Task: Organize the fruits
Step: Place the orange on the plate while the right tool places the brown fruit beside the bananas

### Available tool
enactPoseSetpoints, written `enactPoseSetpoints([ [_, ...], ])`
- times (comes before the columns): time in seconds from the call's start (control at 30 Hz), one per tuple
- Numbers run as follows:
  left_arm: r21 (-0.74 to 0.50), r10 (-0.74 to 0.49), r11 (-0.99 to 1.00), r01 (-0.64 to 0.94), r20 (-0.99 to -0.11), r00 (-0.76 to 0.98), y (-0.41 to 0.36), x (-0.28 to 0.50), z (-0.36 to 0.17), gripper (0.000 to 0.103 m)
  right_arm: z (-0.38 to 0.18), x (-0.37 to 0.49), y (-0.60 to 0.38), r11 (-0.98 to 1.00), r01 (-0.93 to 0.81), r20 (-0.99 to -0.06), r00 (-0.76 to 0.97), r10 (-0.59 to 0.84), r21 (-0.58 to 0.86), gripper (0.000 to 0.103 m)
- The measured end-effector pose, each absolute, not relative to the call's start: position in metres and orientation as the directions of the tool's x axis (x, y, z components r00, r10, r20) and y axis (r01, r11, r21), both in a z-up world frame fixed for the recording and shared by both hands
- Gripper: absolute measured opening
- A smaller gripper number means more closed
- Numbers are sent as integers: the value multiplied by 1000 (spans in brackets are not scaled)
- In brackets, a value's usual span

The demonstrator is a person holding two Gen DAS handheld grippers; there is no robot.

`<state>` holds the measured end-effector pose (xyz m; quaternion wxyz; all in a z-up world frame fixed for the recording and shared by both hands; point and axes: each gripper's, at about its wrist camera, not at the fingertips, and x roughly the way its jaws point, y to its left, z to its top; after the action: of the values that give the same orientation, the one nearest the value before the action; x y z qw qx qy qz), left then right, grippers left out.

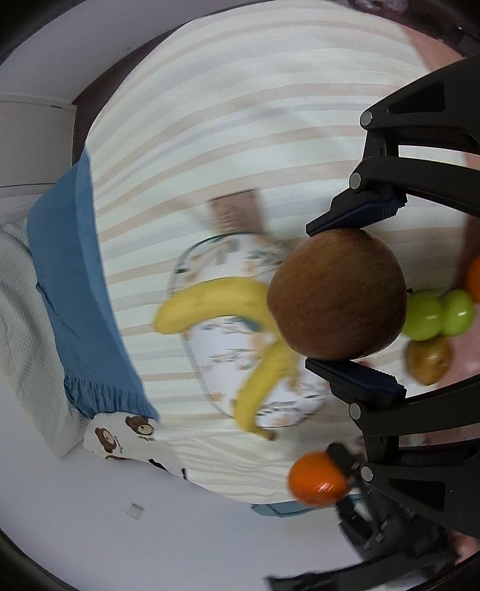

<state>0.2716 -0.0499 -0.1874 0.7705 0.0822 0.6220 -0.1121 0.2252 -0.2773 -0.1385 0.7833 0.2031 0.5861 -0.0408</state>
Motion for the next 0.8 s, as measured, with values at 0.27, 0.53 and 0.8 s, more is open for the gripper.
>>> enactPoseSetpoints([
  [0.27, -70, -96, 973, 220, -989, 109, -46, 303, -225, 59, -172, 313, -247, 935, 226, -951, 210, 226, 272, 67],
  [0.53, -80, -112, 974, 213, -983, 144, -47, 308, -222, 55, -211, 333, -220, 957, 167, -968, 122, 217, 236, 67],
  [0.8, -76, -113, 971, 225, -982, 154, -49, 310, -215, 55, -225, 338, -211, 957, 174, -970, 114, 213, 231, 68],
])
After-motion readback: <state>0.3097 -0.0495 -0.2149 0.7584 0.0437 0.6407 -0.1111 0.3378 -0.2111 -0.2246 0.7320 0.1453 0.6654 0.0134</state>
